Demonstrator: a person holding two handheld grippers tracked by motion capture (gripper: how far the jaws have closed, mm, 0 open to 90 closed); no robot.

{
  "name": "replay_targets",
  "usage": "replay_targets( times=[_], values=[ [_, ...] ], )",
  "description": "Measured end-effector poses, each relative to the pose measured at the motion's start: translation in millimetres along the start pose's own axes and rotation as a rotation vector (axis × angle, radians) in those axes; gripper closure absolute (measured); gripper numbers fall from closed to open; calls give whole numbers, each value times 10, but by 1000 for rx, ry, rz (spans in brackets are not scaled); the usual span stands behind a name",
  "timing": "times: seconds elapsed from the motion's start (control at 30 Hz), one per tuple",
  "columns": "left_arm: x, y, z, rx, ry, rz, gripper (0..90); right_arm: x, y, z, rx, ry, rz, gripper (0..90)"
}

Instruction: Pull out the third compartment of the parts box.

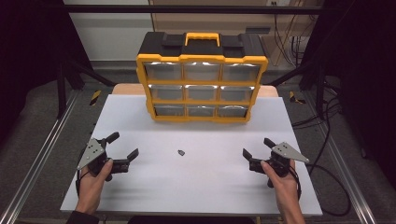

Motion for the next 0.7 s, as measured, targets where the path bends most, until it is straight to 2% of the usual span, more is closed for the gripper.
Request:
replay_targets(
  times=[0.13,0.33,0.57,0.7],
  values=[
    [22,-10,12,-7,-6,5,7,9,-14,9,-5,-24,16,35],
    [14,-10,11,-5,-3,4,7,5,-105,-57,-34,-5,46,43],
    [13,-7,9,-7,-2,4,7,81,-292,-265,-70,-16,83,59],
    [8,-7,8,-7,-2,3,7,160,-404,-485,-86,1,99,59]
  ],
)
Point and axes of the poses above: each handheld gripper's, and its own axes: y roughly backward along the jaws, z roughly out of its underside, x roughly to its right, the point moved 10 cm from there along -y, roughly forward along the jaws, and after that the axes turned 13 degrees about y, right-handed, at the moved point
